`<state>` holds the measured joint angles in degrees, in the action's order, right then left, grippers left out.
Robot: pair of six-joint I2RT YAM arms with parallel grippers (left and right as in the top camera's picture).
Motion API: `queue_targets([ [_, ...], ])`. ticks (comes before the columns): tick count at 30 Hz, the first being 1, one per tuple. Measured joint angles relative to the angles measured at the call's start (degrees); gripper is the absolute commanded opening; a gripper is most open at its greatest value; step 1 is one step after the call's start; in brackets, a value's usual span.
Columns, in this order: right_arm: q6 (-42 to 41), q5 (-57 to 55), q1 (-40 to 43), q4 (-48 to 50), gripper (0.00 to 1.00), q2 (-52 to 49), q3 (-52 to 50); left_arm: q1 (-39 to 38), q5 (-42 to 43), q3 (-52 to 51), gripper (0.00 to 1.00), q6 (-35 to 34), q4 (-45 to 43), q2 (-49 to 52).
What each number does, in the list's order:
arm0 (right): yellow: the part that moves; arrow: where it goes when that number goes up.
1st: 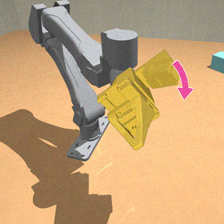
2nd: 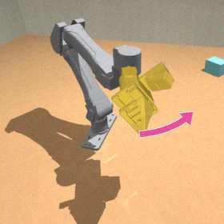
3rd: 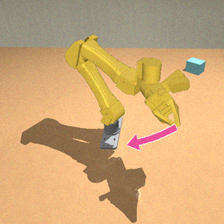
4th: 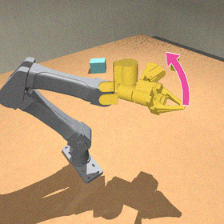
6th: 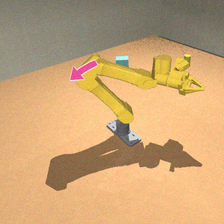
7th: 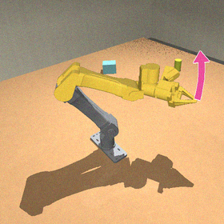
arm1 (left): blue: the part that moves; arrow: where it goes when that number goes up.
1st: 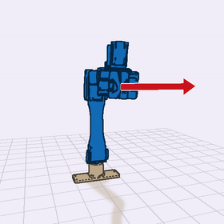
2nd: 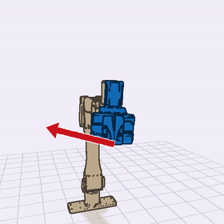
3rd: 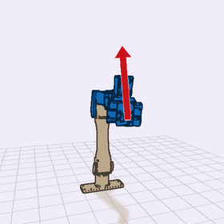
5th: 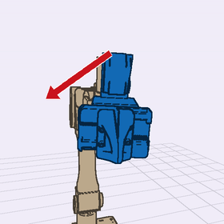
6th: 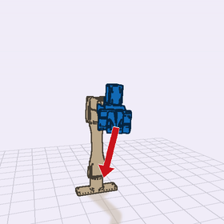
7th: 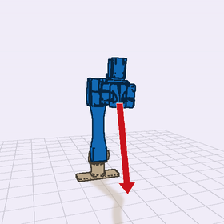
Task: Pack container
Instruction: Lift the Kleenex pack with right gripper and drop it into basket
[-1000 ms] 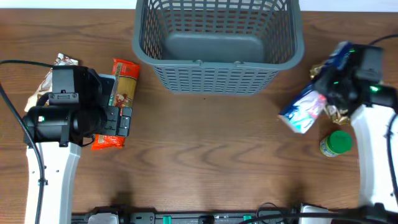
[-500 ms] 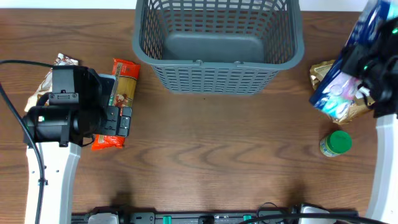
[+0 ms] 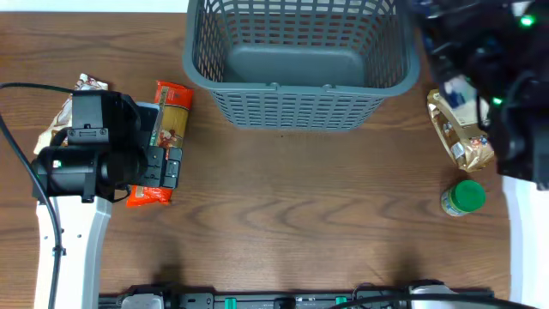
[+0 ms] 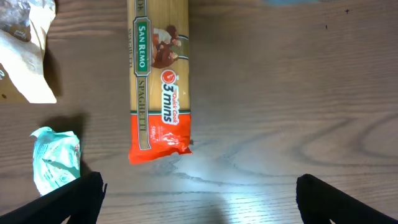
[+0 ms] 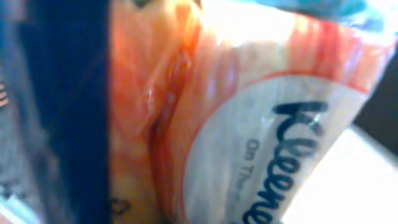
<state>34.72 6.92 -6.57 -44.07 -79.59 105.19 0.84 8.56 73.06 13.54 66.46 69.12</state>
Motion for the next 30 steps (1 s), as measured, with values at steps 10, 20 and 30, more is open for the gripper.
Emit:
queue_targets([
  [10,15.02,0.5,-9.11,14.84,0.01,-12.02,0.09,0.0,0.0,0.0,0.98,0.0,0.42,0.0],
  [20,18.38,2.82,-14.93,9.64,0.01,-27.69,0.09,0.0,0.0,0.0,0.99,0.0,0.44,0.0],
  [30,18.49,3.37,-16.68,1.2,0.01,-38.4,0.09,0.0,0.0,0.0,0.98,0.0,0.42,0.0],
])
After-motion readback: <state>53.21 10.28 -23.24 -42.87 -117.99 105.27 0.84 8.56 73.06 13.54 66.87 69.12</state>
